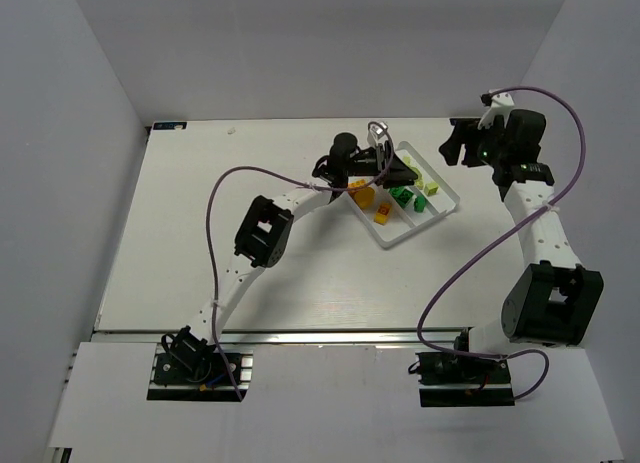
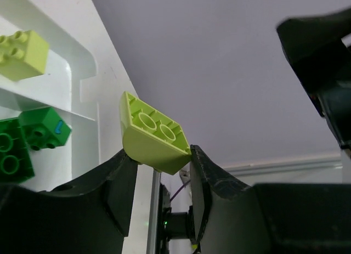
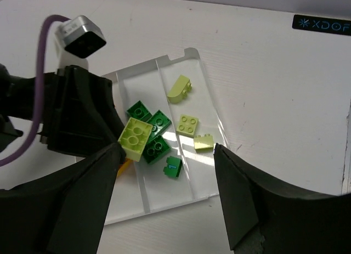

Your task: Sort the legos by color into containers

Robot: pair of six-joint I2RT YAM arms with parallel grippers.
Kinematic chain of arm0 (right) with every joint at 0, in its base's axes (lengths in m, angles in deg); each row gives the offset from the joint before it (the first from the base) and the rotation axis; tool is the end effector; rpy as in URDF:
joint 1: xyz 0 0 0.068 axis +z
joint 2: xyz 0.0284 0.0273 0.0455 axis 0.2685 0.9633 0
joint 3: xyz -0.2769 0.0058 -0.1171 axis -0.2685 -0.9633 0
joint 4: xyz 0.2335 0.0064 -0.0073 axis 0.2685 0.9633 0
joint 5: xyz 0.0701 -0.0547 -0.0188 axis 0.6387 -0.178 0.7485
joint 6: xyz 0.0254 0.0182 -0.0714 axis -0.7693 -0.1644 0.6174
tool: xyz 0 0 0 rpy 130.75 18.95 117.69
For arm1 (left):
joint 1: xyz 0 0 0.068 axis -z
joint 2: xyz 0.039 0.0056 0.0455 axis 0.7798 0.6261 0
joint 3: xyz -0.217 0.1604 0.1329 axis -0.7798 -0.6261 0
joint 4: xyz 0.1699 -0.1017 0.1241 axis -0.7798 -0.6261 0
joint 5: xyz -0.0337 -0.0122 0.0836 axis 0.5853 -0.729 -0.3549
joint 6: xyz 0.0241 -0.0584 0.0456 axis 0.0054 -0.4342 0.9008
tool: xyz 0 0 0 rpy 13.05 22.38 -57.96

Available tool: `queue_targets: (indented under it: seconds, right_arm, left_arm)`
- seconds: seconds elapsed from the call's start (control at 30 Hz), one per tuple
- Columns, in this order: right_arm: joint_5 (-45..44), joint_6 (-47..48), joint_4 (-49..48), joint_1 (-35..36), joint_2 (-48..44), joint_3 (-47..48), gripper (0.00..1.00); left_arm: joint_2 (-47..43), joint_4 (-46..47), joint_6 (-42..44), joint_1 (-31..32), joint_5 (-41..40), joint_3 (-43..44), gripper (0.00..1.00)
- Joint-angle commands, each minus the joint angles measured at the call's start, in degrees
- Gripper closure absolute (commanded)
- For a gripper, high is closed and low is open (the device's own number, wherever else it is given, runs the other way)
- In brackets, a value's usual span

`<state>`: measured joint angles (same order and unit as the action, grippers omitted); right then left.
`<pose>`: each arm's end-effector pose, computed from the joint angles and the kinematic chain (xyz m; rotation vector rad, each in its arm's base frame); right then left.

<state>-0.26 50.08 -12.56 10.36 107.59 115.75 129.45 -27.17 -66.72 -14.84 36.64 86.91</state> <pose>0.3395 -0.0067 0.3807 -0.1975 1.9074 0.2674 0.4712 -0.4126 0.1955 0.2721 2.0663 -2.0480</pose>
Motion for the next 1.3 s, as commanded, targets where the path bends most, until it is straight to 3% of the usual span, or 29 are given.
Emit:
queue_targets:
  seconds: [0.0,0.2,0.57,1.03,1.27]
  right_arm:
    - [0.6,-1.3,-3.2,-1.0,-2.8,-2.3,0.25]
    - [1.9,-1.9,-3.9,-2.3,-4.5,-5.3,0.26]
    - [2.4,-4.0,-4.9,-3.8,-6.4,-7.6,0.25]
    - [2.8,-4.9,-5.3,-4.5,-7.4,-8.0,0.25]
    - [2.9,-4.6,-4.1,-4.7,-7.4,-7.2,0.25]
  left_arm:
    - [-0.6,11.1,-8.9,0.2,-5.7,2.9,0.86]
    - [2.5,13.0,-12.1,1.8,-12.5,3.4,0.84]
    - [5.4,7.6,-15.0,6.7,-22.0,4.2,0.83]
    - [7.9,3.0,-18.0,9.4,-24.0,5.0,0.74]
    - [8.1,0.6,-18.2,9.9,-25.2,5.0,0.52]
